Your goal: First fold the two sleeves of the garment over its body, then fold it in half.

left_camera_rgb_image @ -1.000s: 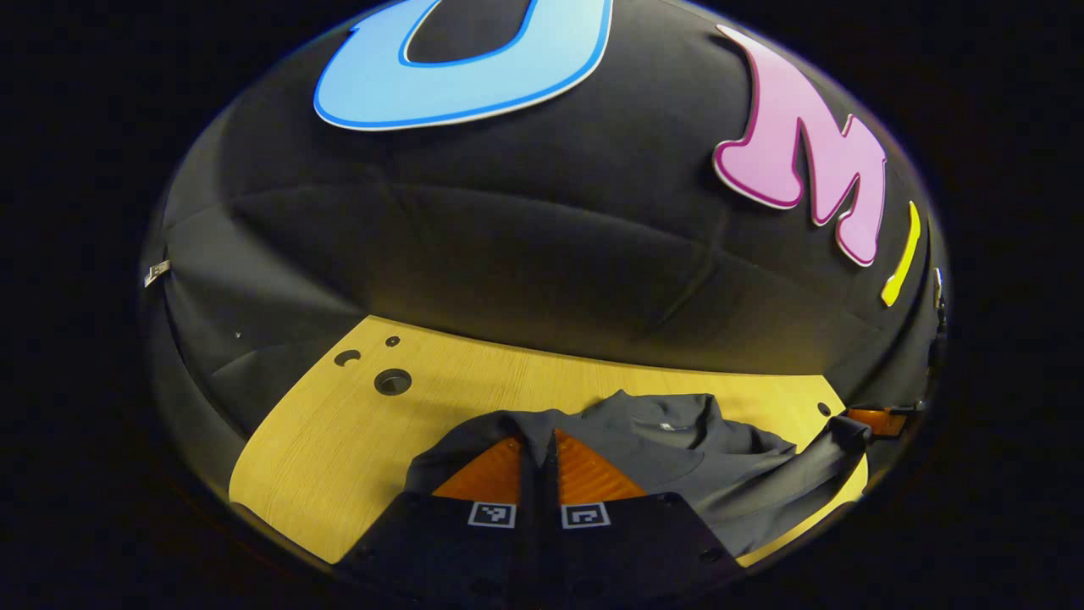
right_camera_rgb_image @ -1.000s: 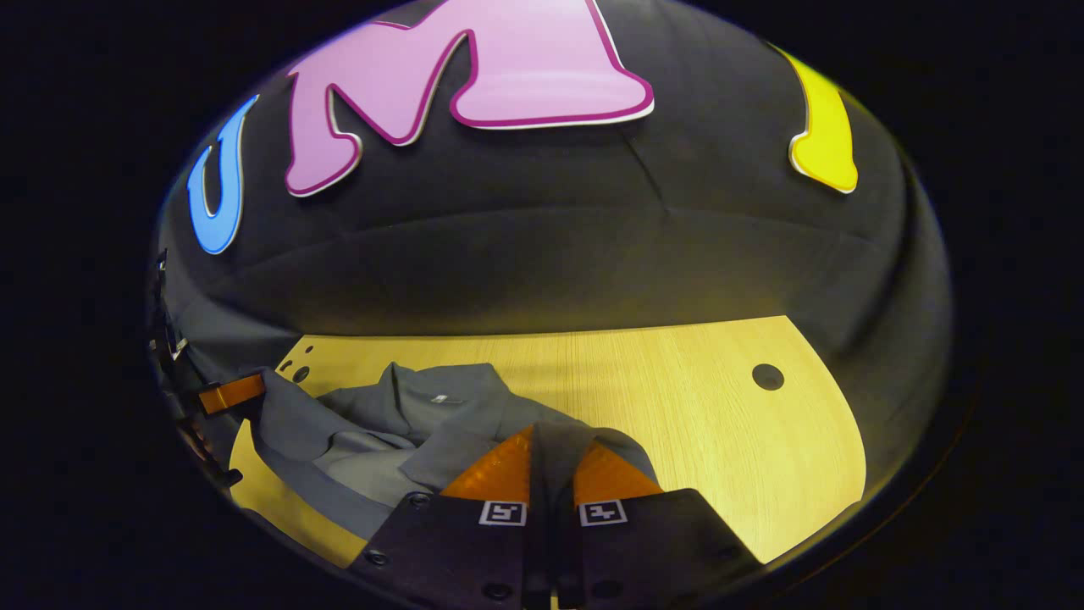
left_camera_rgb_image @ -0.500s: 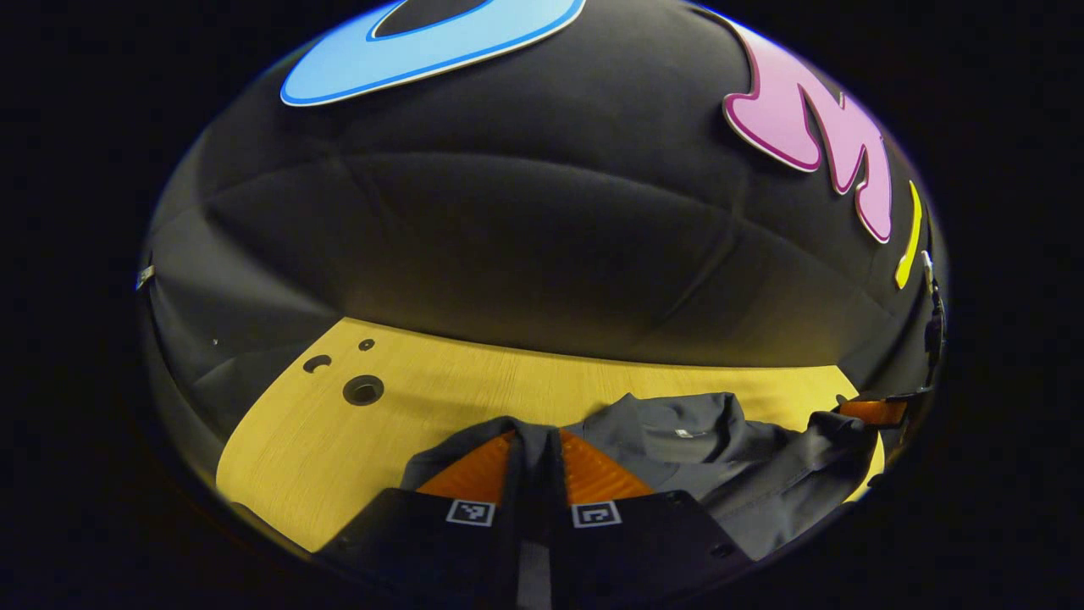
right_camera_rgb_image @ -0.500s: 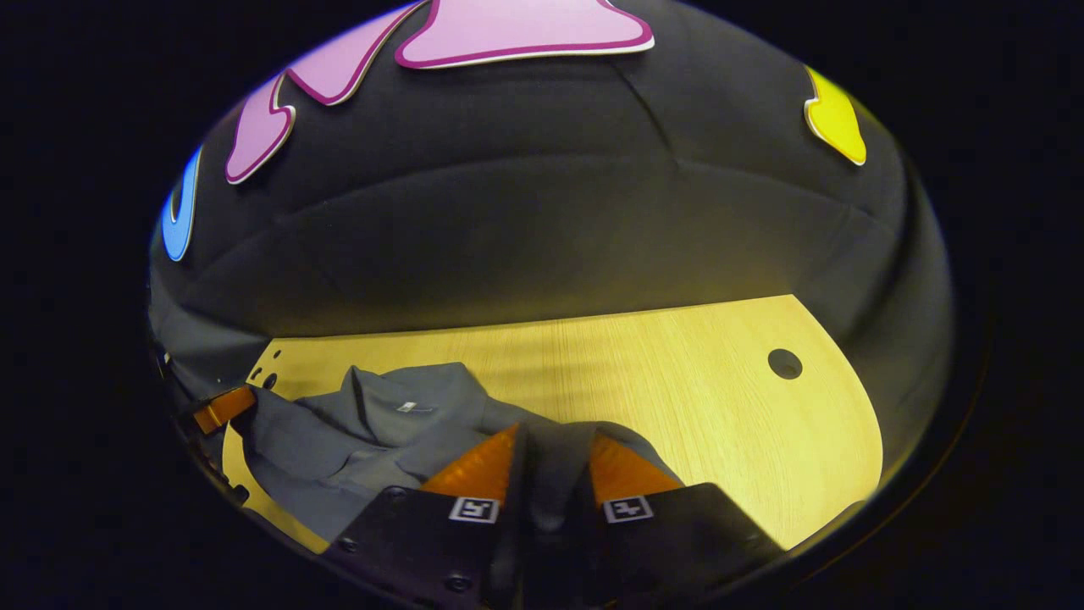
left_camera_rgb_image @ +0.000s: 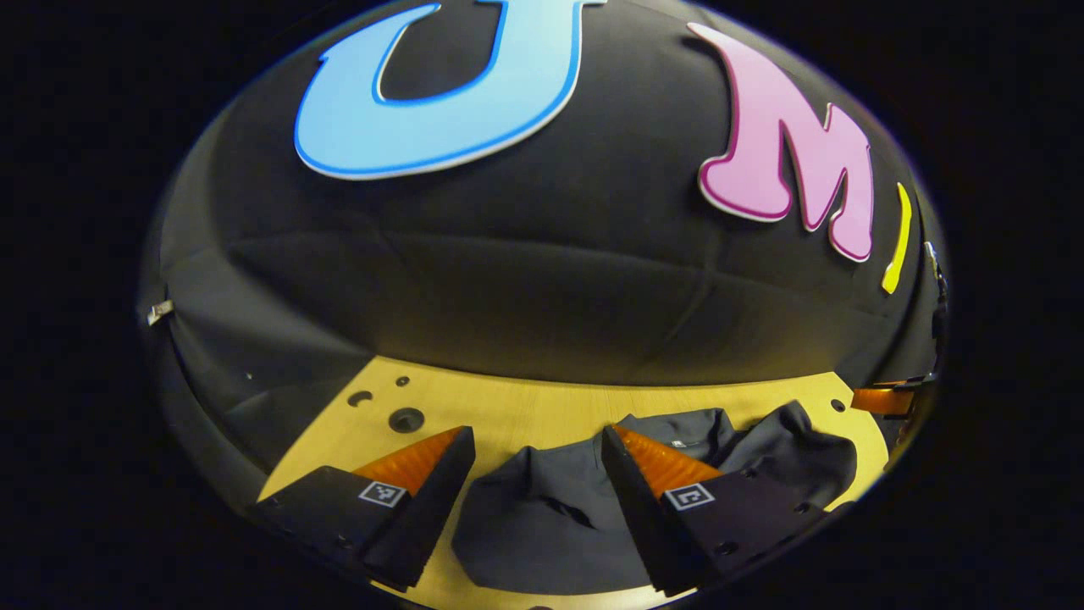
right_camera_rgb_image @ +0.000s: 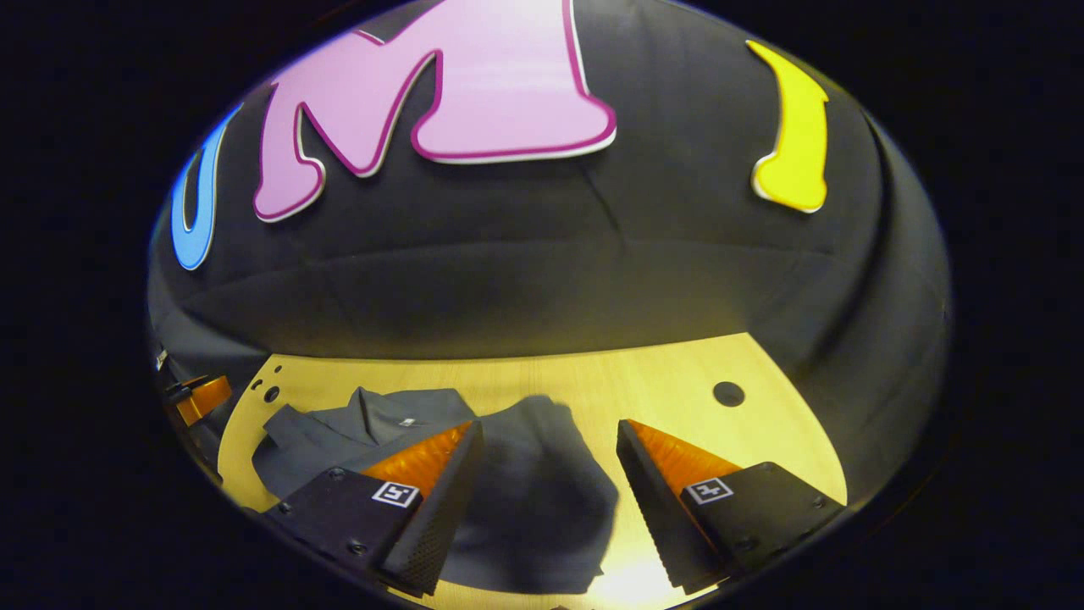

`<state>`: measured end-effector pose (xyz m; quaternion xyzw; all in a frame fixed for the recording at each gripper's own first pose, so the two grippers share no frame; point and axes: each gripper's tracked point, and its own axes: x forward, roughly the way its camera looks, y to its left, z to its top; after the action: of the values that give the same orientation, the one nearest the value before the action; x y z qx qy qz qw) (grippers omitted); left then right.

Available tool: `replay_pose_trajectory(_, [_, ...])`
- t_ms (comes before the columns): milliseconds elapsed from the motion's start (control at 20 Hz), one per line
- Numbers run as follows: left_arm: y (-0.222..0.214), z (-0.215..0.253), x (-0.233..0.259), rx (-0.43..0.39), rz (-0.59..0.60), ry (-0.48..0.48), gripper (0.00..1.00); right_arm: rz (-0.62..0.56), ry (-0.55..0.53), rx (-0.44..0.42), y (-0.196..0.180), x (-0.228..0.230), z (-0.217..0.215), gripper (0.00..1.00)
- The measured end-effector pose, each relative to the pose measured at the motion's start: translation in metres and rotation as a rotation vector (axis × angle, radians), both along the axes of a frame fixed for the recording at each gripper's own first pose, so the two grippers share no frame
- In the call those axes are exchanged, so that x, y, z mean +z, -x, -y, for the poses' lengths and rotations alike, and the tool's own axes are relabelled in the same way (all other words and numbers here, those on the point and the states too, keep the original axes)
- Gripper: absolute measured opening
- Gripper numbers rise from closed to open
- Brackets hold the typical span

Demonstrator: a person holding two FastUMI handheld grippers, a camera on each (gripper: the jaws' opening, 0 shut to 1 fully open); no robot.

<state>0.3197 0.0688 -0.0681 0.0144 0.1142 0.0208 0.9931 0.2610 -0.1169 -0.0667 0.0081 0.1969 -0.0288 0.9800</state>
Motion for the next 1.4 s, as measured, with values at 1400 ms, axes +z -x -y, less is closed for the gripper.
replay_pose_trajectory(1400, [0.349,0.018,-0.004,0.059,0.09,0.065,0.96,0.297,-0.062,-0.028,0.333,0.054,-0.064,0.99])
